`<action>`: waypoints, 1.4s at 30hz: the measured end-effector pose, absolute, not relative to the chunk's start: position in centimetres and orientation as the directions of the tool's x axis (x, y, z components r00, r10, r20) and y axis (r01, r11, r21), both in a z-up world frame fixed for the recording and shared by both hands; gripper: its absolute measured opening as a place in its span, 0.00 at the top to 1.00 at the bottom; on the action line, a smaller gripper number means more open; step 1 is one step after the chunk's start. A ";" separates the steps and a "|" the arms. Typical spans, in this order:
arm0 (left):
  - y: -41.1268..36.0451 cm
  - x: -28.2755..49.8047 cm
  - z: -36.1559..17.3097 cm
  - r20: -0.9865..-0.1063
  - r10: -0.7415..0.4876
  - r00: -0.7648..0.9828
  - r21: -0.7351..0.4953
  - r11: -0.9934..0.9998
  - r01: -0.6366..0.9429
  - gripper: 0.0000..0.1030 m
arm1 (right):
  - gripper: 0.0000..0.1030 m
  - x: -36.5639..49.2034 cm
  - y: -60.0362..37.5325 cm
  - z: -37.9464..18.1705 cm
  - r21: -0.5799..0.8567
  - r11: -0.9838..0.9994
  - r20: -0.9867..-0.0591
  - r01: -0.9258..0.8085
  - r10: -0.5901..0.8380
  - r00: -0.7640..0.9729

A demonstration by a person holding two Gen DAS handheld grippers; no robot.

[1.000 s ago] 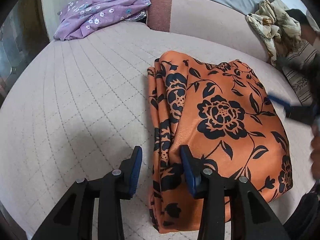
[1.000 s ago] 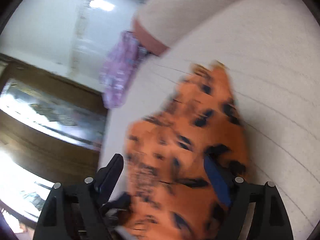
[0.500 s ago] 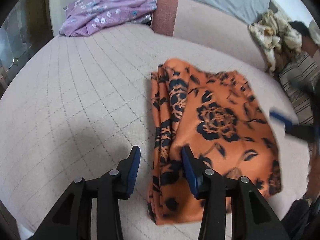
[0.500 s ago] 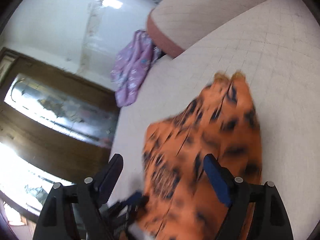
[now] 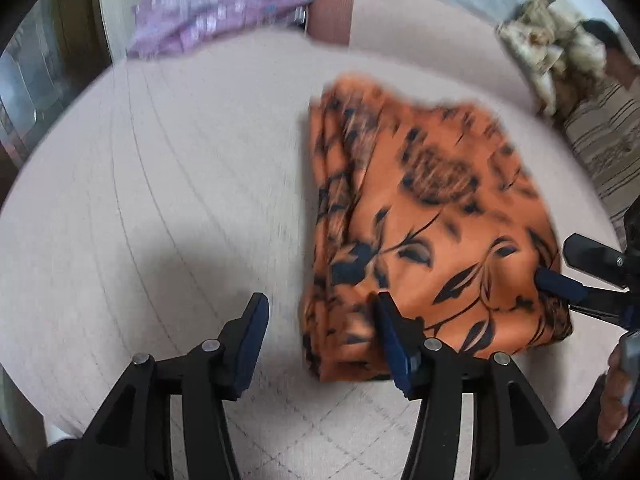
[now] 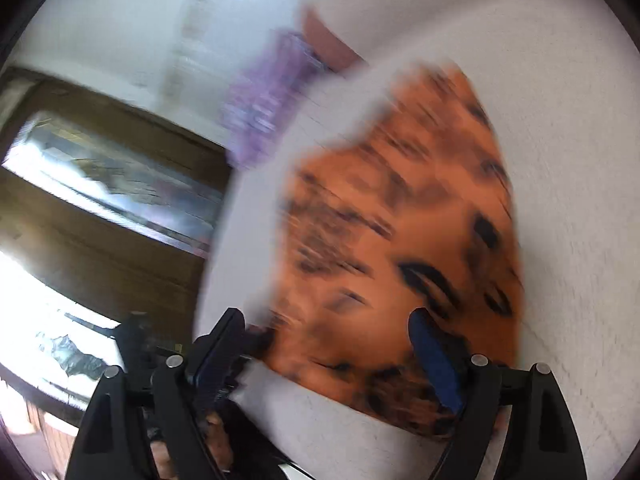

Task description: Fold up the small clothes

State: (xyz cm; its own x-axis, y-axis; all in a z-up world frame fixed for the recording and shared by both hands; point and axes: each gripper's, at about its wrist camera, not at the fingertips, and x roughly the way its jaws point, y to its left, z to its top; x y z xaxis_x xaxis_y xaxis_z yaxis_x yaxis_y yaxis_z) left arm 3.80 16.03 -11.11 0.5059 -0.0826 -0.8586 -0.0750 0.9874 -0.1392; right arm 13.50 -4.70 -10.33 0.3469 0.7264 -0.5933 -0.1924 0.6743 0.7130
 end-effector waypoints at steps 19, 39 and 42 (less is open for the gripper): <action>16.0 1.1 -7.7 -0.812 -0.026 0.583 -0.095 0.992 -0.088 0.39 | 0.16 8.0 -6.0 -8.8 0.690 0.677 -0.536 -0.256 0.715 0.449; 16.5 1.9 -8.5 -0.814 -0.062 0.578 -0.139 0.986 -0.091 0.38 | 0.16 8.5 -8.2 -8.9 0.683 0.697 -0.534 -0.218 0.680 0.502; 16.6 2.5 -8.3 -0.811 -0.073 0.580 -0.150 0.985 -0.085 0.38 | 0.16 9.1 -8.9 -9.2 0.686 0.700 -0.539 -0.199 0.672 0.509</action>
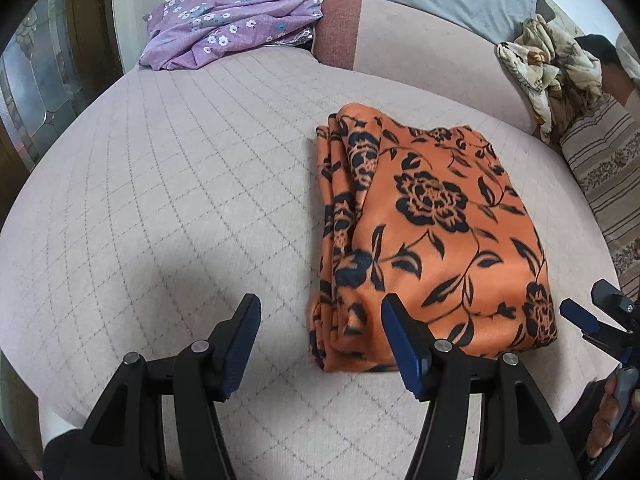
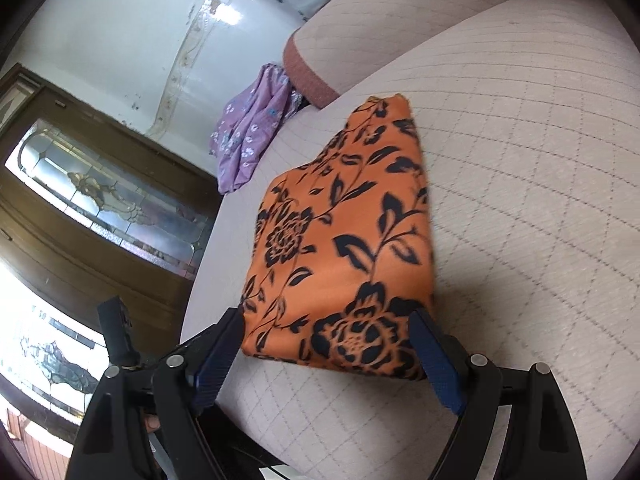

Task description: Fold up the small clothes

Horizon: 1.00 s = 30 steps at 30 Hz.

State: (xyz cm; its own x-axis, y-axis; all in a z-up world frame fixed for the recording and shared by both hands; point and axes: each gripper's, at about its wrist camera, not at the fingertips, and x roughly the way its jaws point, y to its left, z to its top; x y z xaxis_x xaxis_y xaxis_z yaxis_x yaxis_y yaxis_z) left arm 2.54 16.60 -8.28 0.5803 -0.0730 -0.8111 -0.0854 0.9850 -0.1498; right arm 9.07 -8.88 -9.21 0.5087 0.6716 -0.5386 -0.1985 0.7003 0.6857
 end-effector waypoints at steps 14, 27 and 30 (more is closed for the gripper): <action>17.0 8.9 -10.6 -0.821 -0.162 0.548 -0.228 0.972 -0.054 0.31 | 0.16 19.9 -8.3 -11.7 0.639 0.760 -0.646 -0.120 0.615 0.451; 13.7 9.4 -9.3 -0.765 -0.281 0.580 -0.276 0.956 0.100 0.74 | 0.68 20.2 -5.3 -6.4 0.390 0.863 -0.719 -0.320 0.503 0.479; 12.2 9.9 -9.9 -0.763 -0.312 0.567 -0.292 0.948 0.128 0.68 | 0.68 20.1 -7.6 -5.3 0.362 0.887 -0.720 -0.287 0.461 0.518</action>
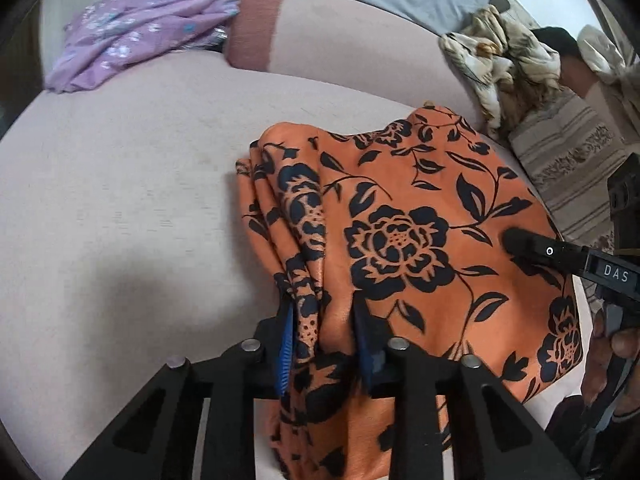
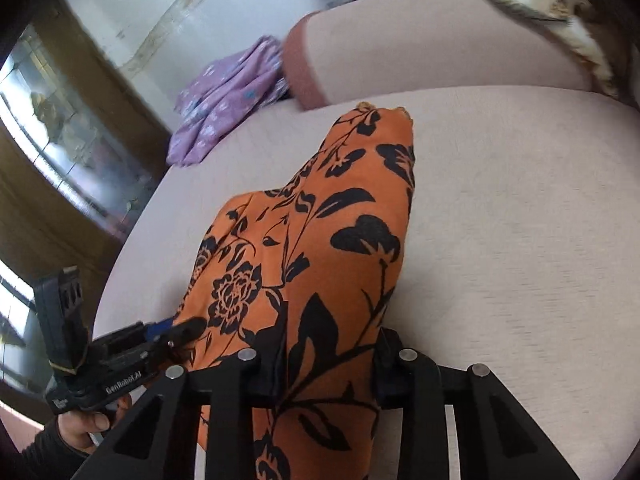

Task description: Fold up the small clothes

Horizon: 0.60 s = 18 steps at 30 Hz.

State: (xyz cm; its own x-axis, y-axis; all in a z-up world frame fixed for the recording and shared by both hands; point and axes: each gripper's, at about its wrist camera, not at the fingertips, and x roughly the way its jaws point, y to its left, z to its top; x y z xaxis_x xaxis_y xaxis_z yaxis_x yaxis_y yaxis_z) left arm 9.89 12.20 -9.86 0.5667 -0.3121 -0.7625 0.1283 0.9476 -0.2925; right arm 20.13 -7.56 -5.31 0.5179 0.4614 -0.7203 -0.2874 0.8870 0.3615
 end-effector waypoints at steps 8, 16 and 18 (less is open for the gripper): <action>14.5 7.7 -9.1 -0.796 -0.183 0.577 -0.208 0.978 0.023 0.33 | 0.39 18.7 -12.4 -7.7 0.414 0.900 -0.740 -0.137 0.420 0.525; 17.3 3.5 -7.1 -0.795 -0.088 0.601 -0.132 0.991 -0.030 0.30 | 0.17 18.4 -8.0 -5.5 0.478 0.845 -0.653 -0.239 0.524 0.547; 17.5 2.8 -6.3 -0.791 -0.074 0.608 -0.119 0.992 -0.033 0.27 | 0.18 20.1 -7.6 -8.5 0.469 0.867 -0.739 -0.167 0.489 0.463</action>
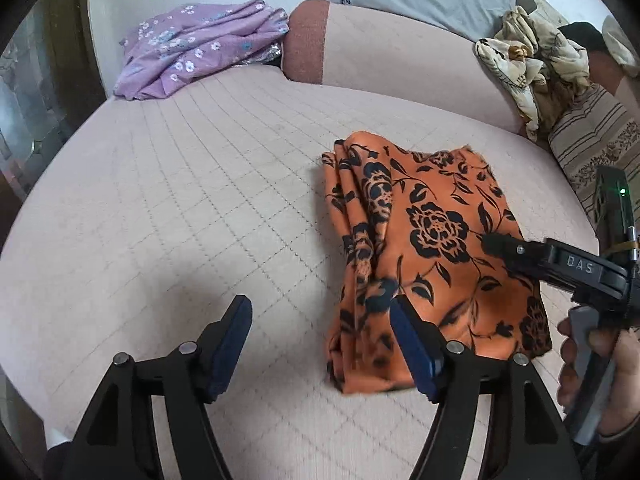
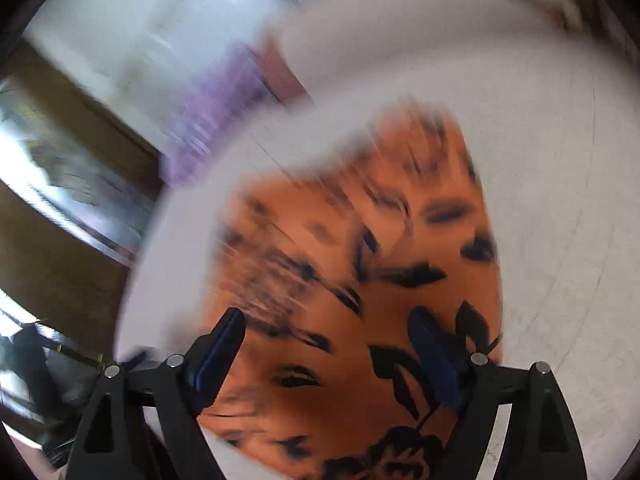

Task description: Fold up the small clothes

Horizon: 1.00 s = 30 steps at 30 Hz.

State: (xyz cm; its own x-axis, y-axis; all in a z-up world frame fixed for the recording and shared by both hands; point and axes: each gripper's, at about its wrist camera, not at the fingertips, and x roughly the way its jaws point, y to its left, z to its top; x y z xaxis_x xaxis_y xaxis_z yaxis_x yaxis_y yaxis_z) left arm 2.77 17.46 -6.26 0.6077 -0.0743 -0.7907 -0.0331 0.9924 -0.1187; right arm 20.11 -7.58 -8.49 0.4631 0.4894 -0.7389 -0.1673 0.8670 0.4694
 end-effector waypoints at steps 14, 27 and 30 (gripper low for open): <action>16.0 -2.4 -0.7 -0.698 -0.013 0.716 -0.085 0.994 -0.065 0.08 | 0.06 6.9 -6.2 -0.1 0.052 0.990 -0.745 -0.134 0.128 0.654; 14.4 -2.8 0.3 -0.698 0.069 0.713 0.008 0.996 -0.089 0.03 | 0.04 5.1 -4.8 1.3 -0.069 0.988 -0.718 -0.140 0.048 0.694; 14.5 -2.5 0.1 -0.701 0.069 0.710 0.008 0.996 -0.089 0.03 | 0.04 5.2 -4.8 1.5 -0.079 0.987 -0.715 -0.139 0.041 0.698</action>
State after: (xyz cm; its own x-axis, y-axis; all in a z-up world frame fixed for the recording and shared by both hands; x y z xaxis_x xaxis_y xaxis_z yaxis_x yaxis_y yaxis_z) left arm -2.53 14.47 0.10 0.7097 0.0693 -0.7011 -0.0888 0.9960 0.0085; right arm 5.24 -4.79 1.53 0.6977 0.0410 -0.7152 -0.1385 0.9872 -0.0786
